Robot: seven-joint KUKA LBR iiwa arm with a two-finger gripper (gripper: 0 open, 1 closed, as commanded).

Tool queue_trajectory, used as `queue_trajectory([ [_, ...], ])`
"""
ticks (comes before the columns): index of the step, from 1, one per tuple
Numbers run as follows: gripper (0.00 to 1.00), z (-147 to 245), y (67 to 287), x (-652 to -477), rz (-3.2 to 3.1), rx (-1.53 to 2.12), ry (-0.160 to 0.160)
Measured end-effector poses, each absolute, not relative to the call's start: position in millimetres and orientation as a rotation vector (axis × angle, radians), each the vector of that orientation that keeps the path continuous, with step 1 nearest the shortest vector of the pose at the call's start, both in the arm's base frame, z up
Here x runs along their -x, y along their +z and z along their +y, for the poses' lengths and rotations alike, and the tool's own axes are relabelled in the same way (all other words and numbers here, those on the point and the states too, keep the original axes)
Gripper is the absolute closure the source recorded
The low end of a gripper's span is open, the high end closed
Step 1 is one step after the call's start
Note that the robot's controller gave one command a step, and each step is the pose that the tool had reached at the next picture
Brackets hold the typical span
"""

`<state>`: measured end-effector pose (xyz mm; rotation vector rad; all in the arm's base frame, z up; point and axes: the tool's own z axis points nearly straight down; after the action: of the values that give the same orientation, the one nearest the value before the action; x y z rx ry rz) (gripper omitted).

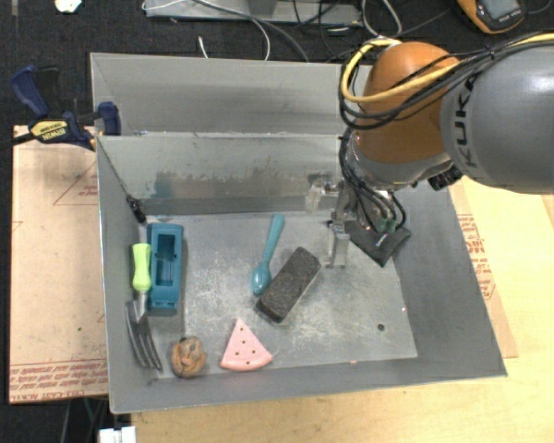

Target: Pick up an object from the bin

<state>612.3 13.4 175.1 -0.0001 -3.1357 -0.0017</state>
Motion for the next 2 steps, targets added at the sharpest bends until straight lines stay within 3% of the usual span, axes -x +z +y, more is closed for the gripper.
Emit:
queue_trajectory([
  [1, 0.0, 13, 180, -614.0, -3.143, 0.001, -0.002],
  [2, 0.0, 24, 131, -602.7, -3.135, -0.248, -0.002],
])
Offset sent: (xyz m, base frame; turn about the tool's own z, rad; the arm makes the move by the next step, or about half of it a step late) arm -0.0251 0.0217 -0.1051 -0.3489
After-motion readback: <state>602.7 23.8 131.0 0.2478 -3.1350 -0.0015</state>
